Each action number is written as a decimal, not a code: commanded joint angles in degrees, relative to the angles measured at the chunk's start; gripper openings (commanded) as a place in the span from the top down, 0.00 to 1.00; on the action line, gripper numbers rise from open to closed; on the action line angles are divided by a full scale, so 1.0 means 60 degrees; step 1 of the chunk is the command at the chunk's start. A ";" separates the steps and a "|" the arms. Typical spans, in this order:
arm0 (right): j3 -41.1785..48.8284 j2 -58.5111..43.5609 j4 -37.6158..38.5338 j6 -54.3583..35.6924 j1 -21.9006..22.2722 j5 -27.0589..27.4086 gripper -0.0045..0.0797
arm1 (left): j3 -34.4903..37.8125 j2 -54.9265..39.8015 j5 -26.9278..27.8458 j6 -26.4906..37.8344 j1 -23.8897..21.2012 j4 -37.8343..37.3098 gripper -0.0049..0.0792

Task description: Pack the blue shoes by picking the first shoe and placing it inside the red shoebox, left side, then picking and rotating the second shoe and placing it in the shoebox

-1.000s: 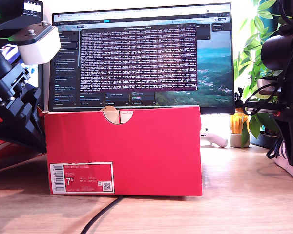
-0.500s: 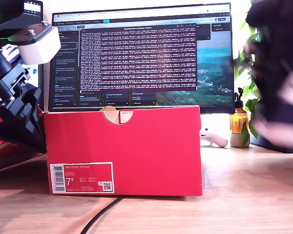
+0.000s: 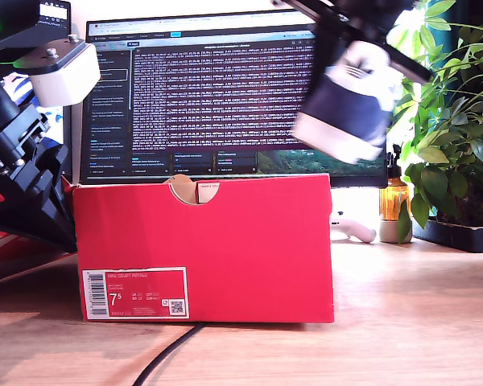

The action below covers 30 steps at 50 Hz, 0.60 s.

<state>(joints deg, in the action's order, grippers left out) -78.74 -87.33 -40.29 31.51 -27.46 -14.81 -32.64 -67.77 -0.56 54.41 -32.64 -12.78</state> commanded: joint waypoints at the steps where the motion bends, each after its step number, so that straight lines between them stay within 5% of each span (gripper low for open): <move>1: -0.0219 -0.0106 0.0594 0.0229 -0.0113 -0.0120 0.96 | -0.0062 -0.0087 0.0011 0.0007 -0.0025 0.0142 0.96; 30: -0.0776 -0.1705 0.2601 0.1246 -0.1020 -0.1064 0.96 | -0.0062 -0.0087 0.0011 0.0007 -0.0025 0.0208 0.96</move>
<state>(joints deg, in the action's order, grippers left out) -79.37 -97.54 -27.00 39.22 -33.19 -21.04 -32.64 -67.77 -0.54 54.41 -32.64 -12.62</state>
